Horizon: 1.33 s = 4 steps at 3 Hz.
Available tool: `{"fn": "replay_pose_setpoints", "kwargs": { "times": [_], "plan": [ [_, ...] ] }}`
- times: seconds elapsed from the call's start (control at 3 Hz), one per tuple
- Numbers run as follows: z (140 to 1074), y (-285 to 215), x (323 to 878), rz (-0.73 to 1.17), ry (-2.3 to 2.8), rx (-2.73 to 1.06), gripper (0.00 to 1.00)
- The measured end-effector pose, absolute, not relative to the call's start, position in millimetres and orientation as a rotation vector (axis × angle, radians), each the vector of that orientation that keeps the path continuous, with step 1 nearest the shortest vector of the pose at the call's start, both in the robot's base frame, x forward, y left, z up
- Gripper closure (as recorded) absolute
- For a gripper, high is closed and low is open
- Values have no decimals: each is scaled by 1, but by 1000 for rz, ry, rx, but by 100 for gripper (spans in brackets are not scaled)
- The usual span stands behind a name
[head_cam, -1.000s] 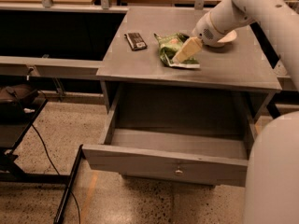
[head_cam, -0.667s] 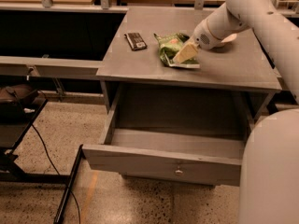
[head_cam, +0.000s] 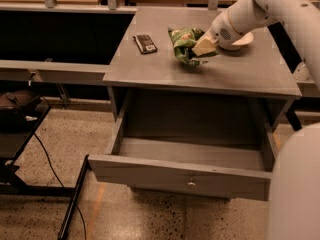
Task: Place green jalapeno chip bag into top drawer
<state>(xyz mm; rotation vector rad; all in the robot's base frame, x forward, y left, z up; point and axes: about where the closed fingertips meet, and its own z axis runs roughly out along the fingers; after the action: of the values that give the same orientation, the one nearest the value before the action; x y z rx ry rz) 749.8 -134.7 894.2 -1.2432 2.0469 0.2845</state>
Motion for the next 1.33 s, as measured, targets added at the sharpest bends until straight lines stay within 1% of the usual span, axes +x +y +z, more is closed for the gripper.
{"fn": "replay_pose_setpoints", "kwargs": {
  "times": [0.33, 0.67, 1.0, 1.33],
  "plan": [
    [942, -136, 710, 216, 1892, -1377, 100],
    [946, -134, 709, 188, 1846, -1428, 100],
    [945, -133, 709, 192, 1850, -1425, 100],
    [921, -126, 688, 278, 1822, -1522, 100]
  ]
}}
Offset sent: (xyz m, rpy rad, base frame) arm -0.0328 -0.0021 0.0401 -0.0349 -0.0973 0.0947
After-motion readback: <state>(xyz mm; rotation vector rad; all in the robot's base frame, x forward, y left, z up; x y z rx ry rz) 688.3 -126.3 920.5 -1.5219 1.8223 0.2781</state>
